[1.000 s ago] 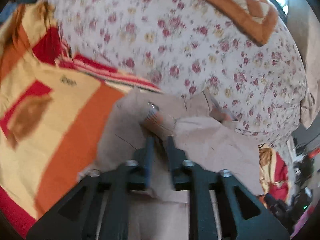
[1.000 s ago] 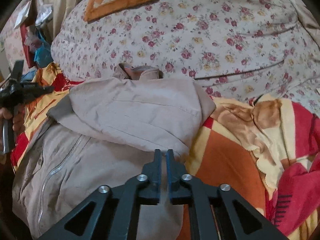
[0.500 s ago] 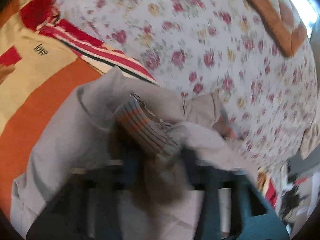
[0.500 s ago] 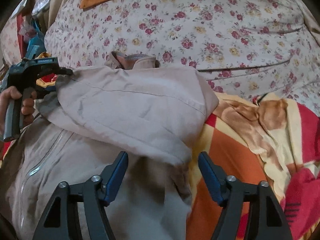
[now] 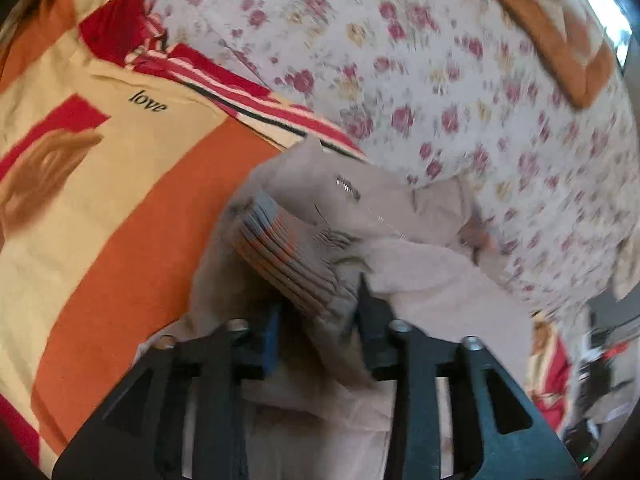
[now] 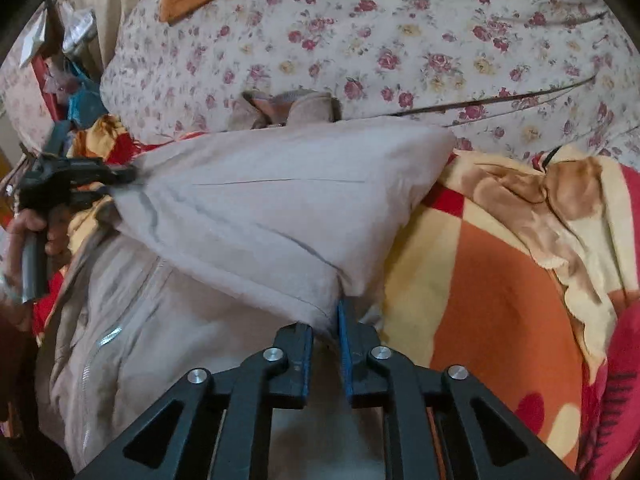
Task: Fold large clothes
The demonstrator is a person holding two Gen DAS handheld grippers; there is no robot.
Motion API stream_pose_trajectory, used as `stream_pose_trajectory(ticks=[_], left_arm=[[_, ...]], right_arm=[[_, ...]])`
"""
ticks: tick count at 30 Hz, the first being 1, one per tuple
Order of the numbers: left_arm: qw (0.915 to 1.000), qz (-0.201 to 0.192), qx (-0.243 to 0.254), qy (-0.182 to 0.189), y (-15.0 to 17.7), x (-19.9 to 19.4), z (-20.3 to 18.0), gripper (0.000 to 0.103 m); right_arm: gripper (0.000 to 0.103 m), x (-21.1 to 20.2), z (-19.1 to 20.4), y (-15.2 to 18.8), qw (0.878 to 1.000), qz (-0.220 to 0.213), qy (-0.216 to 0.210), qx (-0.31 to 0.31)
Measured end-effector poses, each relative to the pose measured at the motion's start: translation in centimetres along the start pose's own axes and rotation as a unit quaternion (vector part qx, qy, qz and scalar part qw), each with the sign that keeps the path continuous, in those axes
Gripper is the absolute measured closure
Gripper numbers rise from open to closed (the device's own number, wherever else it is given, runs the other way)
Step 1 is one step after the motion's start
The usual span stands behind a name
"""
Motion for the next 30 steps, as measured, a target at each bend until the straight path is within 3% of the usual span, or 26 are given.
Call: stream_pose_trajectory(ticks=[2, 3, 6, 8, 14, 20, 24, 30], left_arm=[[0.9997, -0.02, 0.016, -0.006, -0.1, -1.9, -0.1, 0.05], [0.9991, -0.033, 0.024, -0.013, -0.2, -2.8, -0.3, 0.05], [0.9948, -0.08, 0.048, -0.043, -0.6, -5.5, -1.1, 0.05], [0.9935, -0.094, 0.049, -0.041, -1.0, -5.9, -1.6, 0.05], [0.9918, -0.05, 0.099, -0.063, 0.3, -2.2, -3.3, 0.05], [0.9737, 0.009, 0.148, -0.173, 1.6, 3.8, -2.2, 0.05], [0.9682, 0.008, 0.171, -0.182, 2.1, 4.3, -1.7, 0.049], [0.979, 0.002, 0.136, -0.152, 1.2, 3.2, -1.2, 0.05]], right_arm=[[0.041, -1.6, -0.9, 0.1, 1.0, -0.008, -0.018, 0.015], [0.038, -2.4, -1.3, 0.1, 1.0, -0.018, -0.014, 0.022], [0.038, -3.2, -2.0, -1.3, 0.999, -0.037, 0.002, 0.039], [0.038, -2.5, -2.2, -2.8, 0.997, -0.039, 0.013, 0.061], [0.048, 3.2, 0.0, -6.5, 0.997, -0.016, 0.03, 0.062], [0.048, 8.7, 0.4, -7.6, 0.994, 0.024, 0.095, 0.045], [0.048, 10.1, -0.6, -6.8, 0.992, 0.036, 0.107, 0.051], [0.048, 5.1, 0.2, -5.9, 0.996, 0.013, 0.079, 0.04]])
Point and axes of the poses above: each gripper's, at about its wrist camera, not at the fingertips, and x roughly the way its jaws point, z to its left, y to its underside, the point moved 1 cm from there along x, roughly the way its jaws point, and after that the axes turned 15 degrees about y, right-handed, at the moved point
